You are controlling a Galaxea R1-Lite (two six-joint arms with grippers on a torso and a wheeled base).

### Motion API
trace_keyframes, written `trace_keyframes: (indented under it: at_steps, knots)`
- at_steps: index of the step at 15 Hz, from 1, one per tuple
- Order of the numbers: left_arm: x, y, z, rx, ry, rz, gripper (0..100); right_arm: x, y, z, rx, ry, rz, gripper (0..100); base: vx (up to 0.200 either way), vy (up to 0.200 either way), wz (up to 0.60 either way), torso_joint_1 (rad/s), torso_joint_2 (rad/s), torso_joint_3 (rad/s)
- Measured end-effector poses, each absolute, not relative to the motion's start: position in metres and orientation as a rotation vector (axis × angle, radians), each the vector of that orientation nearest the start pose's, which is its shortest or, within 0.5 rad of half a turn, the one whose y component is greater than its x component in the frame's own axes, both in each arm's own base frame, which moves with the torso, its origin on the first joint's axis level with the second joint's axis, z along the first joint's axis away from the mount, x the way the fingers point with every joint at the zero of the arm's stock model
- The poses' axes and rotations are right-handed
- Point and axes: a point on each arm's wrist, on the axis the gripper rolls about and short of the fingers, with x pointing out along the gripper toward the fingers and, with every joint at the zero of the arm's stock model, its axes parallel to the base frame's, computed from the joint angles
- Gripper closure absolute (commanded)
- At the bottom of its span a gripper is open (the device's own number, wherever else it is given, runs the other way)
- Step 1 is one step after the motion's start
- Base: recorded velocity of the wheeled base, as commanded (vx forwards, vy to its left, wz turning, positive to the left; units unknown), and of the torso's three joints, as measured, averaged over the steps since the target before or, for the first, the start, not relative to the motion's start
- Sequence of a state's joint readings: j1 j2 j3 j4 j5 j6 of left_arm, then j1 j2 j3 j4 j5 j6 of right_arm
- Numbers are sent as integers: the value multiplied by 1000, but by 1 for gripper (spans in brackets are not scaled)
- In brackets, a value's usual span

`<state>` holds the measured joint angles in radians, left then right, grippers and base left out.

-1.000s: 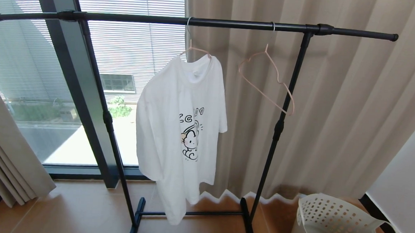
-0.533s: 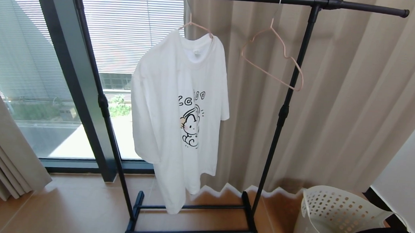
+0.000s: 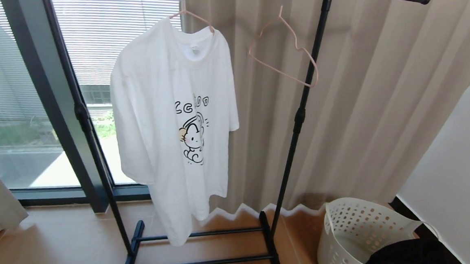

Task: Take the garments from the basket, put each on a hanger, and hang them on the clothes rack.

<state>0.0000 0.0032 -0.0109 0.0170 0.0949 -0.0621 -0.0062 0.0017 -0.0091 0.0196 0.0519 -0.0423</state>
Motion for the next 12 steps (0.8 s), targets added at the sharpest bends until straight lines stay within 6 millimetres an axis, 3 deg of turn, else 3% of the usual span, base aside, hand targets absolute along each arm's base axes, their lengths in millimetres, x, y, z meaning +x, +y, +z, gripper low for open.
trace_keyframes:
  at_steps: [1, 10, 12]
  knots:
    - [-23, 2, 77, -61, 6, 95, 0, -23, 1, 76, -42, 11, 46, 0, 0, 0, 0, 0, 0, 0]
    - [-23, 2, 77, -61, 7, 95, 0, -23, 1, 76, -42, 11, 46, 0, 0, -200, 0, 1, 7, 2]
    - [-23, 2, 77, -61, 6, 95, 0, -23, 1, 76, -42, 12, 46, 0, 0, -200, -600, 0, -2, 2]
